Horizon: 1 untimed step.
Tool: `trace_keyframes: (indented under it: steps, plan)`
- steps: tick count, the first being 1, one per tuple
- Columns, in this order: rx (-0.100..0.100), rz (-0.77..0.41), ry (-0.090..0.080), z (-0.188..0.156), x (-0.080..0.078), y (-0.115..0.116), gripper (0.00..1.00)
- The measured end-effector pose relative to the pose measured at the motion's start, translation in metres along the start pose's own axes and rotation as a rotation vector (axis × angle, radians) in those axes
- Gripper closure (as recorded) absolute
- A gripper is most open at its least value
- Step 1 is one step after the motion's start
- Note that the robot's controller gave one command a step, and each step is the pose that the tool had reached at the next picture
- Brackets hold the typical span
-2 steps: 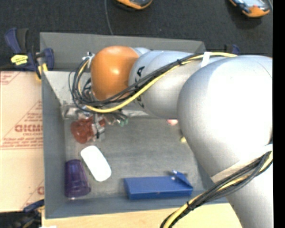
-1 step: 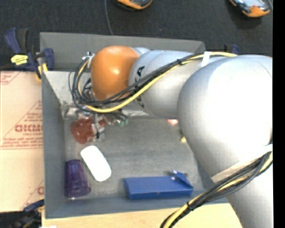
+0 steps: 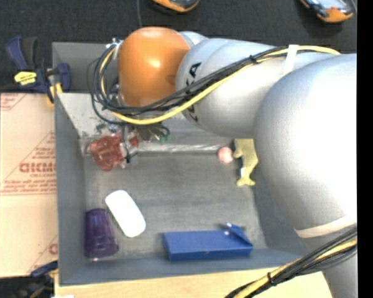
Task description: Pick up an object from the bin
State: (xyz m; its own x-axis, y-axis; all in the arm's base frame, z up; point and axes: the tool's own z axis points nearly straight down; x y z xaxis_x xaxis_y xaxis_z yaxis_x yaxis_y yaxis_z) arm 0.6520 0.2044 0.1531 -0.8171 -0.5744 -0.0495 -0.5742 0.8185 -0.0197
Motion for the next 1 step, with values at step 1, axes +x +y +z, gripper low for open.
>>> trace_keyframes:
  steps: [1]
  plan:
    - [-0.001,0.002,0.006,-0.0913,0.0068,-0.0005,1.00]
